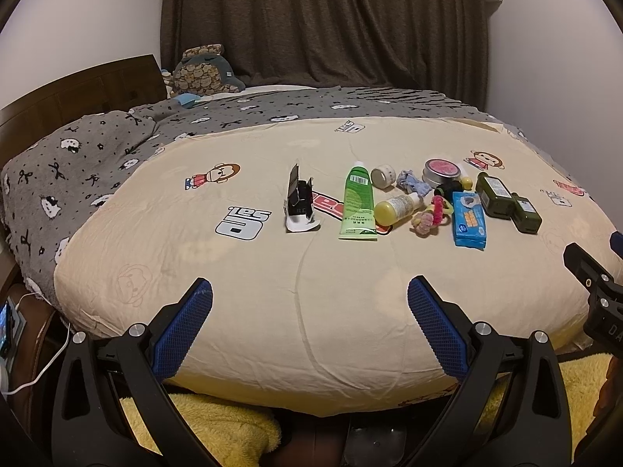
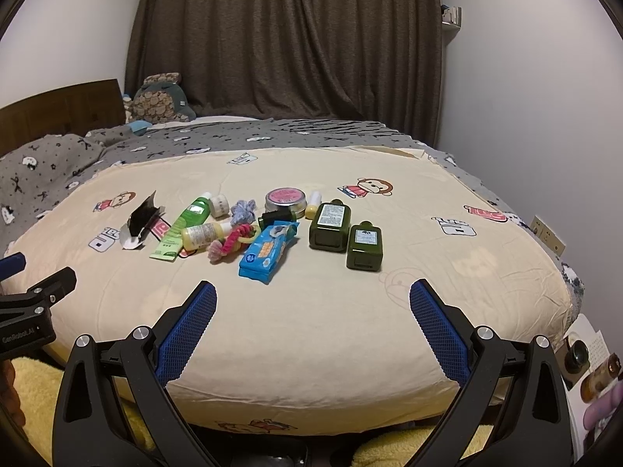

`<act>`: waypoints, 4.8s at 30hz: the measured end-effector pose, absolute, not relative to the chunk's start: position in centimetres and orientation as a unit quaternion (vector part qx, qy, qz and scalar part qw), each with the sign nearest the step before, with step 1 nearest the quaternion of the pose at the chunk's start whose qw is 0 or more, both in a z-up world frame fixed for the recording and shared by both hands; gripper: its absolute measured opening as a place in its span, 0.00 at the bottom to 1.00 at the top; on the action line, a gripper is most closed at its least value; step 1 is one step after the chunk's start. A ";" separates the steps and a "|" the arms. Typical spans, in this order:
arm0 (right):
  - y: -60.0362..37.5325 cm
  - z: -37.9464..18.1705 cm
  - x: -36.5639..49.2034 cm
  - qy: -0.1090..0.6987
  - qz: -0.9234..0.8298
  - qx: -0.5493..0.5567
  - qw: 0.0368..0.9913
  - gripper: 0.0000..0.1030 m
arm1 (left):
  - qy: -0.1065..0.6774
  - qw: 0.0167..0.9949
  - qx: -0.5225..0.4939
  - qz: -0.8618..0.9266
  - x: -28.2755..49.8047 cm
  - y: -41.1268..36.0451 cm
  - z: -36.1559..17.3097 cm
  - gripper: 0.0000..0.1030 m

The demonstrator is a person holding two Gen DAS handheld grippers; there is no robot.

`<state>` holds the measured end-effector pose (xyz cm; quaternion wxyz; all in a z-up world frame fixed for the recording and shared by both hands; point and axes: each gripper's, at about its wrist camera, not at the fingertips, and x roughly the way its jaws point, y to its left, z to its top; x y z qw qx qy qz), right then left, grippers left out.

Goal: Collect trash

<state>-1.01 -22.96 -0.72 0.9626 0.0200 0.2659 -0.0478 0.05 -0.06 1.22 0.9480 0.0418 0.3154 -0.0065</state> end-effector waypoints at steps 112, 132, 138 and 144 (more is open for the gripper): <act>-21.1 -4.5 8.3 0.326 0.020 0.011 0.945 0.37 | 0.378 0.923 -0.003 -0.066 14.5 4.6 -4.7 0.23; -20.4 -4.3 -5.5 0.321 0.107 -0.012 0.941 0.37 | 0.356 0.923 0.012 -0.148 -3.6 0.4 -3.9 0.24; -20.1 -9.4 -6.2 0.402 0.116 0.013 0.908 0.37 | 0.434 0.887 0.020 -0.157 -5.0 -0.5 -9.8 0.24; -19.2 -15.1 -5.8 0.481 0.121 0.026 0.868 0.37 | 0.503 0.848 0.032 -0.161 -5.8 -1.2 -15.1 0.24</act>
